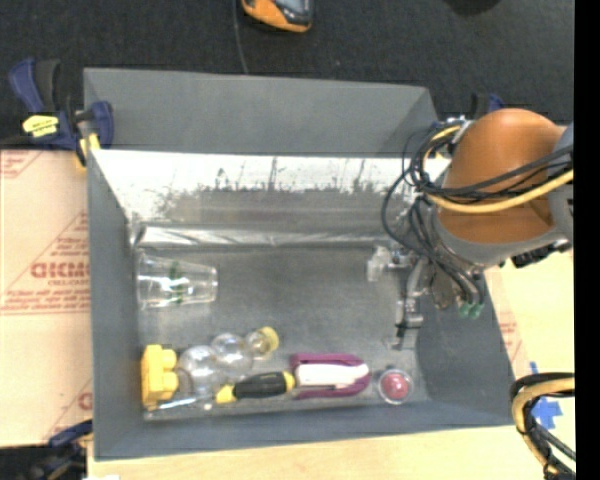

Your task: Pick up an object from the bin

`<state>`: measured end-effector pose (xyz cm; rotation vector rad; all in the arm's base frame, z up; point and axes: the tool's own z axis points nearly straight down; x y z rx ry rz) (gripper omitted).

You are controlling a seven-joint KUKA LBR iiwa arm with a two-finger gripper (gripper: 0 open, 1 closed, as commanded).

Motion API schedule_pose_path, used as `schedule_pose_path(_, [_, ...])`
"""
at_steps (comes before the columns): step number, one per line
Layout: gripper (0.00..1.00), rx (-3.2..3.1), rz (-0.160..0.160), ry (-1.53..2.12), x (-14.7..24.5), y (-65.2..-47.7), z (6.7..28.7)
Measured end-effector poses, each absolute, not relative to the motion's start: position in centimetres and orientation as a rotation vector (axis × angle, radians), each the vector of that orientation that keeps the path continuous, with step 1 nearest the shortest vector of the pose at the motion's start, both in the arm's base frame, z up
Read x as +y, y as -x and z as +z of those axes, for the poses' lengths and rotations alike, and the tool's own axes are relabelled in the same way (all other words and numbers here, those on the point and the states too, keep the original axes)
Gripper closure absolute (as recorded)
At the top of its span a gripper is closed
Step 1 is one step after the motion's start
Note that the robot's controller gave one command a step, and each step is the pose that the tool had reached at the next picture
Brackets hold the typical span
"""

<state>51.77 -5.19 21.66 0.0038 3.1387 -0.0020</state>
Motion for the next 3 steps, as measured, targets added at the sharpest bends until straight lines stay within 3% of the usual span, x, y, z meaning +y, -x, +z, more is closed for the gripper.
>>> schedule_pose_path(1, [0.0,3.127,-0.003,0.248,-1.9,-50.4,16.1])
schedule_pose_path(2, [0.0,3.066,-0.009,0.632,-1.7,-48.6,13.3])
schedule_pose_path(3, [0.0,3.065,-0.004,0.672,0.9,-49.8,7.3])
